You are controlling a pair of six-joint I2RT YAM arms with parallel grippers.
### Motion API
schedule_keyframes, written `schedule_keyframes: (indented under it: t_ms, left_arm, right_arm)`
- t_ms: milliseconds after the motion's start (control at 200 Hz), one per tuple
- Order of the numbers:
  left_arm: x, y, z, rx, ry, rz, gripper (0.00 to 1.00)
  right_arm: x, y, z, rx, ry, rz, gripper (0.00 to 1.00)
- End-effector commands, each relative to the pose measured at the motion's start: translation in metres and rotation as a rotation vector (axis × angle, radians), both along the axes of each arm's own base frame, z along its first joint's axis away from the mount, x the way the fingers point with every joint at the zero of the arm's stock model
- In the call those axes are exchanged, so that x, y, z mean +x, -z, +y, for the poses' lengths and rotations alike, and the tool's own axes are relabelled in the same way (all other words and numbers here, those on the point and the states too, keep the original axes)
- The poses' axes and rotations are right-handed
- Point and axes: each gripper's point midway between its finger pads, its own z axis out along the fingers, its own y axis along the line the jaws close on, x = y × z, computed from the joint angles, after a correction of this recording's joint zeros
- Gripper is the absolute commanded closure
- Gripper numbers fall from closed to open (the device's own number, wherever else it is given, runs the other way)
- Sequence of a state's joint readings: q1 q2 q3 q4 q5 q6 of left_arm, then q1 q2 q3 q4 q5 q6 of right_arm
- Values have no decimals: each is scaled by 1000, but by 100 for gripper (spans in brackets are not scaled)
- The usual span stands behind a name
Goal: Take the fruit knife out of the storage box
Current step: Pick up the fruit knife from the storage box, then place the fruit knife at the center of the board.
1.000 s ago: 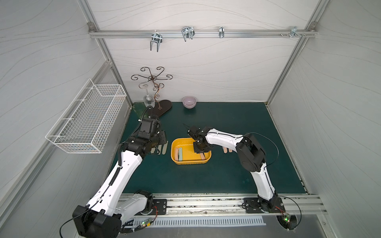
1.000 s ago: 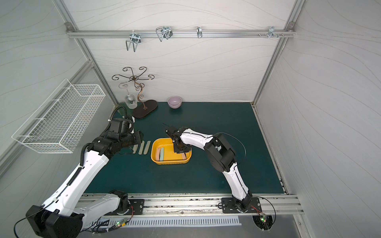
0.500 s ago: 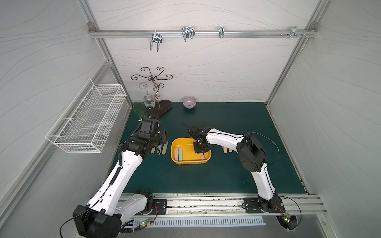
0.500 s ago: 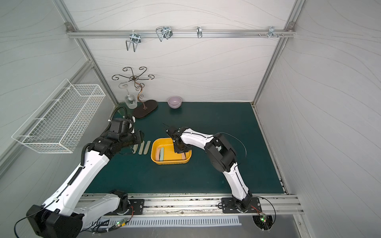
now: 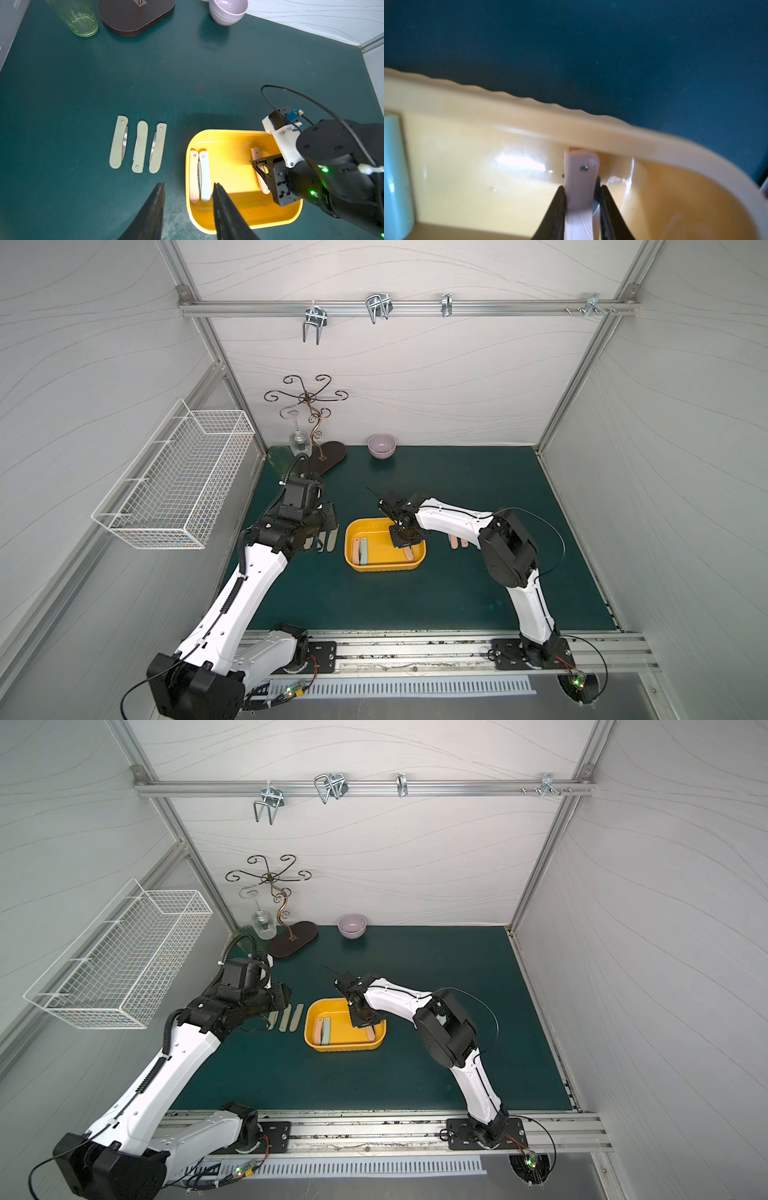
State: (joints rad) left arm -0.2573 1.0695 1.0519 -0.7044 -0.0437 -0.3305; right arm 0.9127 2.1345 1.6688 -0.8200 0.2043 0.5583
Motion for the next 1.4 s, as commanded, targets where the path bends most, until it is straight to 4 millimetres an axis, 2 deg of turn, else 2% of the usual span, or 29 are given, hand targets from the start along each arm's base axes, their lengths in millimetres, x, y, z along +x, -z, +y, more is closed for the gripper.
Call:
schedule_keyframes:
  t_ms: [0, 220, 375, 535, 685, 880, 1046, 1246, 1396]
  left_arm:
    - [8, -7, -5, -22, 5, -35, 59]
    - [11, -5, -6, -23, 3, -20, 59]
    - [13, -5, -7, -19, 0, -10, 59]
    - [15, -3, -15, -13, 25, 4, 59]
    - [14, 1, -30, -2, 75, 27, 59]
    - [8, 10, -58, 1, 154, 64, 59]
    - [2, 20, -84, 0, 211, 103, 59]
    - [1, 27, -101, -13, 250, 130, 58]
    - [2, 27, -109, -6, 275, 141, 58]
  right_arm:
    - [6, -44, 8, 51, -36, -77, 100]
    - [4, -81, 20, 132, -99, -98, 100]
    - [0, -103, 12, 163, -110, -109, 100]
    - [2, -120, -18, 178, -69, -107, 100]
    - [12, -128, -63, 159, 1, -100, 100]
    - [34, -115, -131, 129, 134, -87, 100]
    - [55, -83, -184, 56, 244, -73, 100]
    - [79, -59, -230, -18, 339, -76, 100]
    - [86, -39, -259, -68, 386, -58, 100]
